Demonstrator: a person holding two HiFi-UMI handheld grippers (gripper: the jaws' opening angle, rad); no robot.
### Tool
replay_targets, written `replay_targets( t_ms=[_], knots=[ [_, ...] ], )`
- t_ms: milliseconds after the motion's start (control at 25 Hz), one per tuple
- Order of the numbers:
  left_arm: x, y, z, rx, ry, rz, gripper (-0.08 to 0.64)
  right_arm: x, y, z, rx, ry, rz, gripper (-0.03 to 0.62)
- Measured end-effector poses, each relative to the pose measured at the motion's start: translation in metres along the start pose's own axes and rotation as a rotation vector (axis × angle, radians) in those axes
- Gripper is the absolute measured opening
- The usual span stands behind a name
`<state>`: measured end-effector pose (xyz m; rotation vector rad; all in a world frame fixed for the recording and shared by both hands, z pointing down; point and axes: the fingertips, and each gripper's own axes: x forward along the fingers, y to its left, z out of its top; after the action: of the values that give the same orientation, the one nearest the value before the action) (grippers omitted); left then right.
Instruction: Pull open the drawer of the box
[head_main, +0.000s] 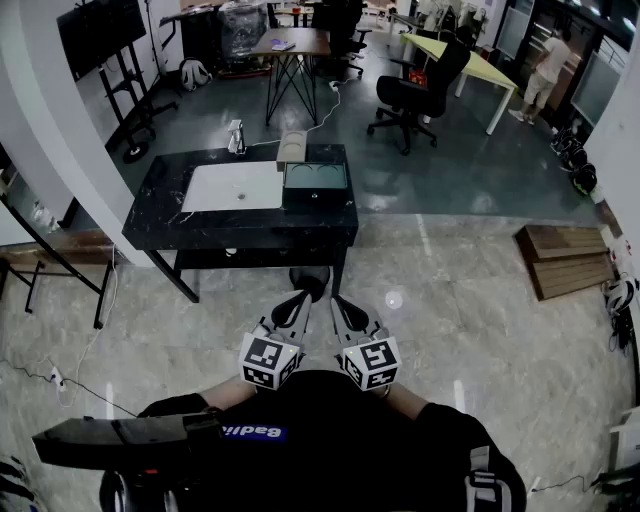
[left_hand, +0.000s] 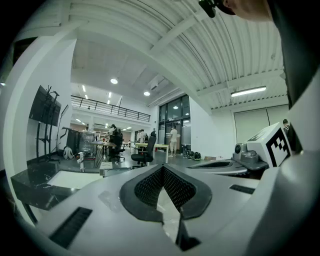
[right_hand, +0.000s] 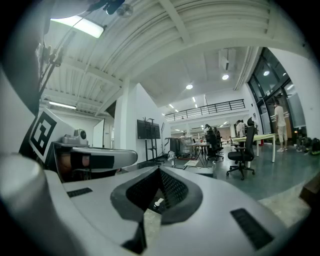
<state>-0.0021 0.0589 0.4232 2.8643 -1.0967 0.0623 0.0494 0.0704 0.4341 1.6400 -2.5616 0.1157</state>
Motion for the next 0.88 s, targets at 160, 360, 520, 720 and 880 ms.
replay_targets(
  t_ms=[160,360,520,720,880],
  knots=[
    [0.002,0.001,0.003,0.005,-0.012,0.002,-0.008,0.001,-0.001,0.000,0.001,-0.001,0.002,0.000],
    [0.002,-0.001,0.005,0.006,-0.011,0.001,-0.008,0.000,-0.002,0.002,0.004,-0.003,0.004,0.000],
    [0.003,-0.001,0.003,0.003,-0.006,0.002,-0.008,0.000,-0.004,0.001,0.013,-0.005,0.007,0.000],
    [0.005,-0.004,0.003,0.001,-0.012,0.002,-0.008,-0.001,-0.008,0.000,0.044,-0.025,0.007,0.000],
    [0.008,-0.005,0.001,-0.003,-0.007,0.008,-0.008,-0.002,-0.012,-0.001,0.051,-0.025,0.011,0.000]
  ],
)
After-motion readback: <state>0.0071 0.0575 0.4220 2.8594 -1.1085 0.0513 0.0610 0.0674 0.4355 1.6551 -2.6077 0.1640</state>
